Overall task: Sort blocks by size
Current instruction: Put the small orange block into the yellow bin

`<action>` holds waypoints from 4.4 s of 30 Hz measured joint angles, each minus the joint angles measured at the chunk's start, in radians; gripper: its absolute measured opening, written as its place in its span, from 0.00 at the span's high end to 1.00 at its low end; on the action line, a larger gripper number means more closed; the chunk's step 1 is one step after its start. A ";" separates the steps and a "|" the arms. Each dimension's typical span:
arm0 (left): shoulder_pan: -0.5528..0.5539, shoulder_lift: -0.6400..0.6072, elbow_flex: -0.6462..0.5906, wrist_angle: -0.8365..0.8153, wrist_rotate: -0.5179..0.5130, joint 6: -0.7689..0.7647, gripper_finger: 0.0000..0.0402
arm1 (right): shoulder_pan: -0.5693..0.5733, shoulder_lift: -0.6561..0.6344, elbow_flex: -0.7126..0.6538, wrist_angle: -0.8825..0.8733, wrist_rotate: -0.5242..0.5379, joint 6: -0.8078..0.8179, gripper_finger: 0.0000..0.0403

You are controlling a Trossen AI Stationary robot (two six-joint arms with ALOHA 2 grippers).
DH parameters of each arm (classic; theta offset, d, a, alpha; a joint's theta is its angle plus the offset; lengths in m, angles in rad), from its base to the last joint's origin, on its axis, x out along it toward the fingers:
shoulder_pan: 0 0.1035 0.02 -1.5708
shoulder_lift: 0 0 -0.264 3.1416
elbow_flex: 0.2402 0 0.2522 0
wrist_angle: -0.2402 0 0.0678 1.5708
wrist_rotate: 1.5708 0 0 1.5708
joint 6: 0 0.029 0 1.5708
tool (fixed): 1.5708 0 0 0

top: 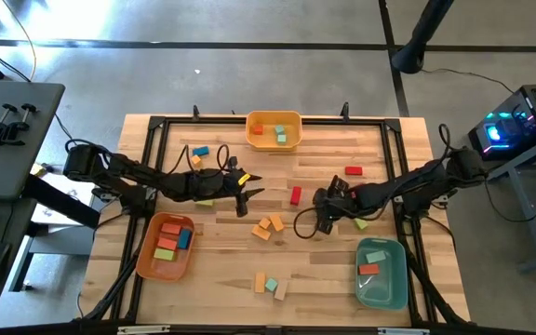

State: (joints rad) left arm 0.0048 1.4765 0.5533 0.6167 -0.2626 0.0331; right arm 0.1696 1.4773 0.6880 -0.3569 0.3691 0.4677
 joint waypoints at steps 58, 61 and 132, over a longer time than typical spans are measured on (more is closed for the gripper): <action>-0.066 0.000 0.000 0.014 0.066 0.120 0.46 | -0.039 0.133 -0.050 0.362 -0.177 -0.179 0.68; -0.064 0.000 0.000 0.019 0.083 0.142 0.46 | -0.045 0.133 -0.049 0.337 -0.187 -0.181 0.62; -0.043 0.276 0.209 0.136 0.226 1.137 0.25 | -0.229 0.132 -0.048 1.027 -0.555 -0.299 0.68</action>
State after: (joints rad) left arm -0.0387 1.7522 0.7628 0.7530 -0.0366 1.1705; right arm -0.0593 1.6096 0.6395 0.6696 -0.1860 0.1688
